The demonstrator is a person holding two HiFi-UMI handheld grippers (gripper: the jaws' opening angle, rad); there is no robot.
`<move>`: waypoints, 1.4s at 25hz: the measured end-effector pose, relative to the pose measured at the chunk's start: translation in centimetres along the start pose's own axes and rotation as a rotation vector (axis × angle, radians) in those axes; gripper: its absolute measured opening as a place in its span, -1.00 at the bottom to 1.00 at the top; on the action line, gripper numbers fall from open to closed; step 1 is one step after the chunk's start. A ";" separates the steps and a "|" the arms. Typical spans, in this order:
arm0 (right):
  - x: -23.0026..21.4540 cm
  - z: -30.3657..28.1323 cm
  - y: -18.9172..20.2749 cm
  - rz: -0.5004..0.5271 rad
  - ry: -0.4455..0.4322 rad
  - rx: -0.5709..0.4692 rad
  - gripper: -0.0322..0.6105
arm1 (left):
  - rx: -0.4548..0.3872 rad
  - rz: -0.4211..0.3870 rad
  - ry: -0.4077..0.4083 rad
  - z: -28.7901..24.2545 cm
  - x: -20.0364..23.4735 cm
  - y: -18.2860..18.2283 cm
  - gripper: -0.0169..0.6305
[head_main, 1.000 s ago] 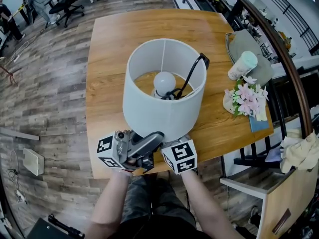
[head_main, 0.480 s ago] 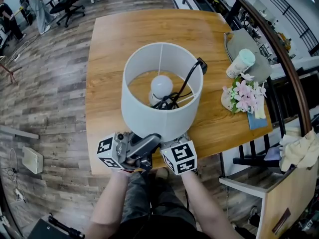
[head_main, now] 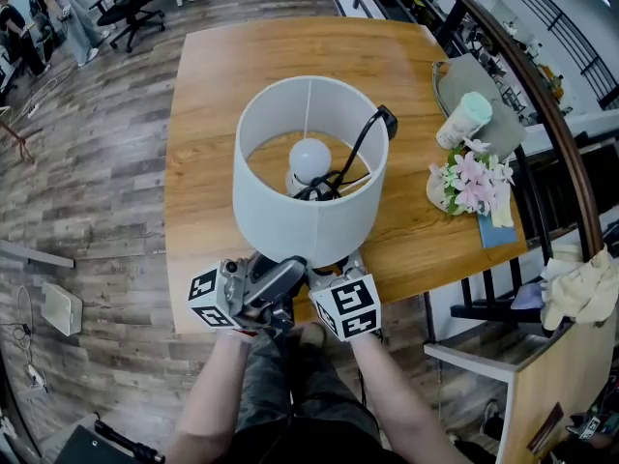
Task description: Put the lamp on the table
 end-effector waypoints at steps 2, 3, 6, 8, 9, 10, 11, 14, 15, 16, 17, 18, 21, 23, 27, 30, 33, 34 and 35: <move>0.0 0.3 0.2 0.003 0.009 0.005 -0.24 | 0.011 -0.010 -0.038 0.9 0.1 0.4 -0.82; -0.1 0.5 0.3 0.004 0.012 0.005 -0.25 | 0.019 -0.015 -0.055 1.3 0.1 0.6 -0.82; -0.1 1.0 0.7 0.002 0.009 0.010 -0.25 | 0.043 -0.026 -0.095 2.2 0.3 1.3 -0.82; 0.0 1.3 1.0 0.000 0.001 0.018 -0.25 | 0.059 -0.034 -0.116 2.8 0.3 1.7 -0.82; 0.1 1.5 1.2 0.000 -0.001 0.019 -0.25 | 0.069 -0.039 -0.128 3.1 0.4 1.9 -0.82; 0.2 1.6 1.3 0.001 -0.001 0.020 -0.31 | 0.080 -0.045 -0.140 3.4 0.4 2.0 -0.82; 0.4 1.8 1.4 0.001 -0.002 0.019 -0.38 | 0.092 -0.050 -0.153 3.7 0.4 2.1 -0.82; 0.6 2.2 1.7 0.001 -0.009 0.023 -0.48 | 0.124 -0.072 -0.202 4.7 0.6 2.4 -0.82; 0.7 2.4 1.8 -0.001 -0.009 0.026 -0.50 | 0.138 -0.084 -0.226 5.0 0.8 2.5 -0.82; 0.7 2.5 1.9 -0.002 -0.009 0.028 -0.55 | 0.156 -0.102 -0.254 5.3 0.9 2.7 -0.82; 0.7 2.6 1.9 -0.002 -0.007 0.028 -0.59 | 0.175 -0.125 -0.286 5.6 1.1 2.8 -0.82; 0.7 2.7 1.8 -0.001 -0.005 0.027 -0.65 | 0.190 -0.151 -0.319 5.8 1.3 2.9 -0.82; 0.9 3.1 1.7 0.002 -0.004 0.016 -0.78 | 0.202 -0.219 -0.407 6.6 1.7 2.8 -0.82; 1.1 3.4 1.6 0.004 -0.007 0.008 -0.84 | 0.203 -0.251 -0.454 7.0 1.8 2.7 -0.82; 1.7 4.1 1.5 0.001 -0.022 0.006 -0.88 | 0.230 -0.298 -0.507 7.6 1.5 2.7 -0.96; 2.0 4.7 1.2 0.013 -0.036 0.003 -0.88 | 0.270 -0.349 -0.526 7.7 1.0 3.0 -0.96; 2.2 5.4 0.8 0.021 -0.053 -0.006 -0.88 | 0.315 -0.428 -0.541 7.6 0.6 3.3 -0.96; 2.3 5.6 0.6 0.021 -0.058 -0.010 -0.88 | 0.329 -0.449 -0.546 7.5 0.4 3.5 -0.96; 2.4 6.0 0.4 0.022 -0.063 -0.015 -0.88 | 0.344 -0.464 -0.551 7.4 0.2 3.7 -0.96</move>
Point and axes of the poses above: the fingertips, and each gripper's own axes: z backward along the fingers, x to its left, y out of its underside, the point moved 6 cm from there along z, backward along the fingers, and after that the axes turned 15 degrees about -x, right-handed, at the moved point
